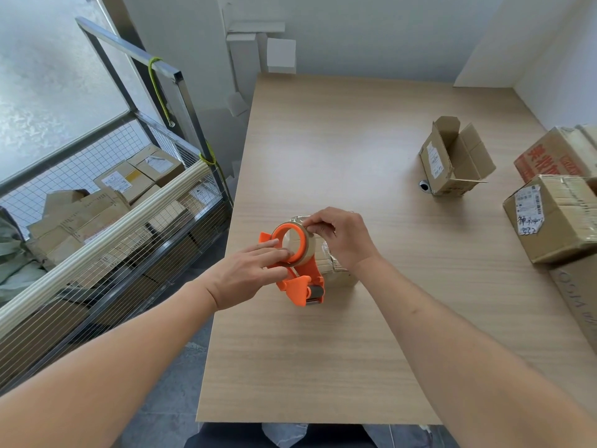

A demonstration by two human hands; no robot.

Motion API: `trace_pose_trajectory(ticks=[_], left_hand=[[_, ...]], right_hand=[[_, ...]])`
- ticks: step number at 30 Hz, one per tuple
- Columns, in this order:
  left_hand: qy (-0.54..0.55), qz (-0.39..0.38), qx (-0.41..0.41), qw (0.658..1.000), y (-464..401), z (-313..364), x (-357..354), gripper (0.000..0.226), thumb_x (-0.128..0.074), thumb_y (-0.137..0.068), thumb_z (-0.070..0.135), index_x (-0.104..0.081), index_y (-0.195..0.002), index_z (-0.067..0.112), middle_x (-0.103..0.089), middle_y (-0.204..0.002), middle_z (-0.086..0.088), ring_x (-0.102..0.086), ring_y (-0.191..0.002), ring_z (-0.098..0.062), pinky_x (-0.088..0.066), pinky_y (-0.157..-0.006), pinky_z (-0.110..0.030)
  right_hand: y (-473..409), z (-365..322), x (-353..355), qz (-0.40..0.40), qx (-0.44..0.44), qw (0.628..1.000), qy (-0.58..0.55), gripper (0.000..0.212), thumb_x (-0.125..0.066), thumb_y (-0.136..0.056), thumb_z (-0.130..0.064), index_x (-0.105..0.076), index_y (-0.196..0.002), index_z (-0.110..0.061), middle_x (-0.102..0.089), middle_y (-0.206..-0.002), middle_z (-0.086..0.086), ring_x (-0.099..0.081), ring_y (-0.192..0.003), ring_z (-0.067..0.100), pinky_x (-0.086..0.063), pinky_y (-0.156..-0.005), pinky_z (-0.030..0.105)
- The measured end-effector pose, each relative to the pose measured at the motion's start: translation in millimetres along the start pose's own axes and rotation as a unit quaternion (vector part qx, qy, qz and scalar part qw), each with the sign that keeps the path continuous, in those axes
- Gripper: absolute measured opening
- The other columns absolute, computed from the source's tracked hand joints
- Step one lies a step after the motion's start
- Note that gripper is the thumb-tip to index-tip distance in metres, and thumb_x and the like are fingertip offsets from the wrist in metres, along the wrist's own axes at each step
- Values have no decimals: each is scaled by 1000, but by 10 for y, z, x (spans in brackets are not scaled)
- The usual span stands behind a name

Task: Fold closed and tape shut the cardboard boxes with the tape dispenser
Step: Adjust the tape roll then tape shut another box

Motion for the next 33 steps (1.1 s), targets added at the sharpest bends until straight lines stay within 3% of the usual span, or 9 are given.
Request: trace_pose_trajectory(ticks=[4,9,14,16,18,20,25,29,33], left_hand=[[9,10,-3,1000,10,-4,-6,31,-55,-91,-5,-45,-106,21,-62,-134,-18,-59,-128,-38,-38,-117,-50],[42,5,14,999,-27,-16,5,39,-62,-89,-10,-46,-108,21,-62,-133,-17,-59,-128,-39,-44,-112,-52],[48,-21,21,998,-62,-38,-10,21,-65,-94,-2,-65,-113,8,-63,-129,-13,-61,-121,-37,-49,-106,-48],[76,-20,40,996,-70,-102,10,14,-61,-97,0,-65,-109,4,-65,-121,-13,-63,-110,-35,-52,-98,-48],[105,-7,85,991,3,-262,46,6,-60,-97,2,-63,-102,4,-64,-109,-10,-59,-91,-28,-54,-81,-46],[93,-4,102,990,92,-369,66,8,-62,-96,1,-61,-99,8,-61,-109,-6,-50,-85,-19,-51,-74,-38],[90,-29,84,992,103,-297,11,14,-62,-96,3,-57,-99,16,-58,-112,-1,-36,-88,-7,-36,-79,-21],[83,-28,86,992,100,-267,73,11,-61,-96,4,-58,-100,14,-58,-113,-2,-36,-86,-6,-44,-76,-26],[85,-40,98,991,102,-243,101,4,-53,-102,18,-55,-105,17,-56,-110,3,-47,-83,-14,-50,-72,-35]], right_hand=[[-7,87,6,6,-37,999,-31,11,-71,-88,6,-76,-93,-3,-75,-91,2,-68,-88,14,-54,-84,22],[5,76,10,18,-28,999,11,12,-65,-90,6,-71,-91,-4,-71,-91,3,-63,-86,16,-49,-81,22],[40,51,-91,-17,-15,997,73,12,-57,-95,3,-63,-92,-7,-65,-93,5,-56,-87,18,-45,-81,27],[70,100,-21,14,-42,996,79,17,-51,-94,6,-59,-91,-9,-63,-89,4,-55,-83,20,-45,-79,32],[113,189,106,53,-78,994,57,17,-50,-92,6,-58,-89,-8,-63,-86,5,-56,-81,24,-45,-77,35],[155,209,108,35,-82,995,54,13,-53,-93,5,-59,-90,-6,-64,-88,6,-56,-84,25,-45,-78,36],[228,185,71,16,-98,995,-17,7,-55,-94,-5,-56,-92,-11,-63,-98,5,-61,-93,23,-53,-83,33],[241,104,140,4,-71,997,-13,16,-73,-88,-13,-57,-87,-13,-68,-97,2,-66,-96,19,-57,-88,31],[246,167,213,21,-102,994,-39,25,-86,-81,-16,-61,-79,-14,-68,-75,-3,-63,-71,15,-54,-70,30]])
Point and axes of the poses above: each hand's wrist, its own y-axis away from the middle knuckle, its own x-axis out of the back of the hand, z = x × y, the point moved 10 cm from there along -y, towards the middle knuckle
